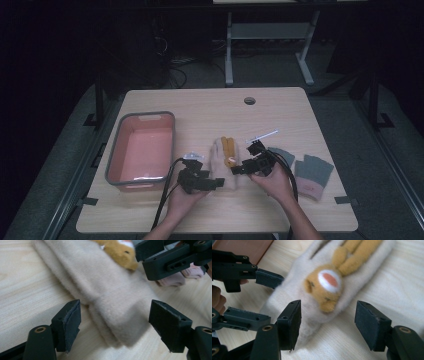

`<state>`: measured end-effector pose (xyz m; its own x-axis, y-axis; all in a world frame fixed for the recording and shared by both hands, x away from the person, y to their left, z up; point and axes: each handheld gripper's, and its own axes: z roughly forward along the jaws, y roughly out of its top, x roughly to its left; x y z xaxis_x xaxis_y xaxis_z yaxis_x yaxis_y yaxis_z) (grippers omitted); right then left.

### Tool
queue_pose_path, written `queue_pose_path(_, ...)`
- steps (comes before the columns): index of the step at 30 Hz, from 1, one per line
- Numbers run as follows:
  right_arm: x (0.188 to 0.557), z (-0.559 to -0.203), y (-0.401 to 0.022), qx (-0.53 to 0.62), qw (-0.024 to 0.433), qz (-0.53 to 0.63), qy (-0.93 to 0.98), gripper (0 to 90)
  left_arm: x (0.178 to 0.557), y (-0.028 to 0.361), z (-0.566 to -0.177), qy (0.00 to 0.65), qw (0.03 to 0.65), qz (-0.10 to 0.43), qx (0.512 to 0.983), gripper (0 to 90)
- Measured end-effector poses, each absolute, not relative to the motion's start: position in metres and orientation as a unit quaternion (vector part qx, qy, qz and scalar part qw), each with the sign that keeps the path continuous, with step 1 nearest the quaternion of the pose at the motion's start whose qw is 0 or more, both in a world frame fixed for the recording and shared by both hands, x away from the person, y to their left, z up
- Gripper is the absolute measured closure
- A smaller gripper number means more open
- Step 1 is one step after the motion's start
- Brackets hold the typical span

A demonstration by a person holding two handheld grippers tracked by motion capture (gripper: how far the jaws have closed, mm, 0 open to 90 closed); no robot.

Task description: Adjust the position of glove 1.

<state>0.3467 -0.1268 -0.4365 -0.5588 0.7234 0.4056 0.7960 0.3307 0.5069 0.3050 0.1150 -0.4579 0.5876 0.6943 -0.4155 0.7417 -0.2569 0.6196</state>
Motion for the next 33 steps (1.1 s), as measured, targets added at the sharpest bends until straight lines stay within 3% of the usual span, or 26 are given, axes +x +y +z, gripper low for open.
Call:
queue_pose_path(7, 0.349, -0.45, -0.13, -0.496, 0.082, -0.355, -0.788, 42.9, 0.308, 0.112, -0.463, 0.458, 0.396, -0.042, 0.795, 33.2)
queue_pose_path(19, 0.352, -0.462, -0.125, -0.525, 0.094, -0.363, -0.764, 47.1, 0.313, 0.113, -0.465, 0.457, 0.397, -0.068, 0.793, 50.9)
queue_pose_path(33, 0.348, -0.473, -0.118, -0.55, 0.119, -0.398, -0.724, 69.7, 0.319, 0.113, -0.467, 0.462, 0.396, -0.094, 0.788, 61.7)
